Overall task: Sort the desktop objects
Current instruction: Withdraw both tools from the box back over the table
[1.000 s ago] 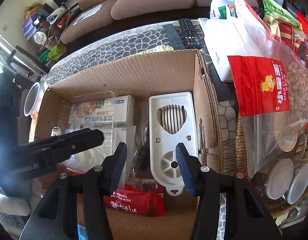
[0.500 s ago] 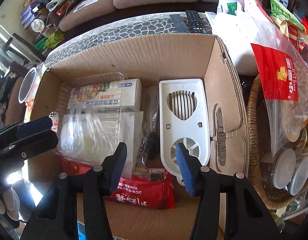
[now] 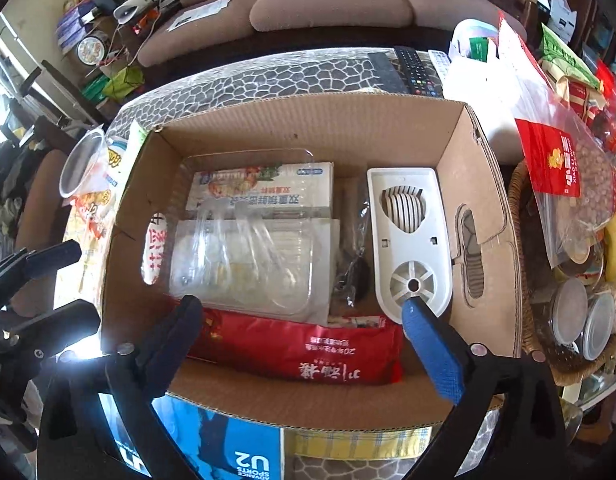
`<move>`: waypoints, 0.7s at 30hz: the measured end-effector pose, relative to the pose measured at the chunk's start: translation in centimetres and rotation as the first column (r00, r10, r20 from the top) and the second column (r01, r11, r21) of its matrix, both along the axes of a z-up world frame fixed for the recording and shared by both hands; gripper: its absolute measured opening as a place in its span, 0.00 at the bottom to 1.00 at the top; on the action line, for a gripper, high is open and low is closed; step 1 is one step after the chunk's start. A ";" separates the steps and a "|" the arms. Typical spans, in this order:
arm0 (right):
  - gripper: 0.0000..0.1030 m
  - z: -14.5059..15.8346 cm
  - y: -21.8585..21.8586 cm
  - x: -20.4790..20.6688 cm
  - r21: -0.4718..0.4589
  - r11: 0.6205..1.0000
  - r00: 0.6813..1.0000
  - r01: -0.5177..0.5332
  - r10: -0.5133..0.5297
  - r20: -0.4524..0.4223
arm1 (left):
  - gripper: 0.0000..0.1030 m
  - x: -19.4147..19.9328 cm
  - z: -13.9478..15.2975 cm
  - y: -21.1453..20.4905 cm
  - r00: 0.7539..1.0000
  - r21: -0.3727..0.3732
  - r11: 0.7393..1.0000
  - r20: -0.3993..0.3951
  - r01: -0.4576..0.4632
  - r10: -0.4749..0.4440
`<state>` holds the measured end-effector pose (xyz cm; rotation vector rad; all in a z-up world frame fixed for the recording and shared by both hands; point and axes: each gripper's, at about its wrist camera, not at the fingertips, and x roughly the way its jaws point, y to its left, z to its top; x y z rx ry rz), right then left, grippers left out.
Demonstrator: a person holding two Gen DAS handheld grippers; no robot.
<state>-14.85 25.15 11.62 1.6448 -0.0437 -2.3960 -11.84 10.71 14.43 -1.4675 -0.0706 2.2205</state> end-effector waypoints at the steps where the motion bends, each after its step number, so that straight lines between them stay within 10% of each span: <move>1: 1.00 0.4 -0.6 0.3 0.002 1.000 1.000 -0.001 0.001 -0.011 | 1.00 0.3 0.2 -0.7 1.000 -0.007 1.000 -0.007 -0.006 0.006; 21: 1.00 4.6 -15.1 5.9 -0.090 0.982 0.979 -0.165 0.152 -0.136 | 1.00 3.6 -0.3 -20.2 0.987 -0.082 0.986 -0.083 -0.145 0.138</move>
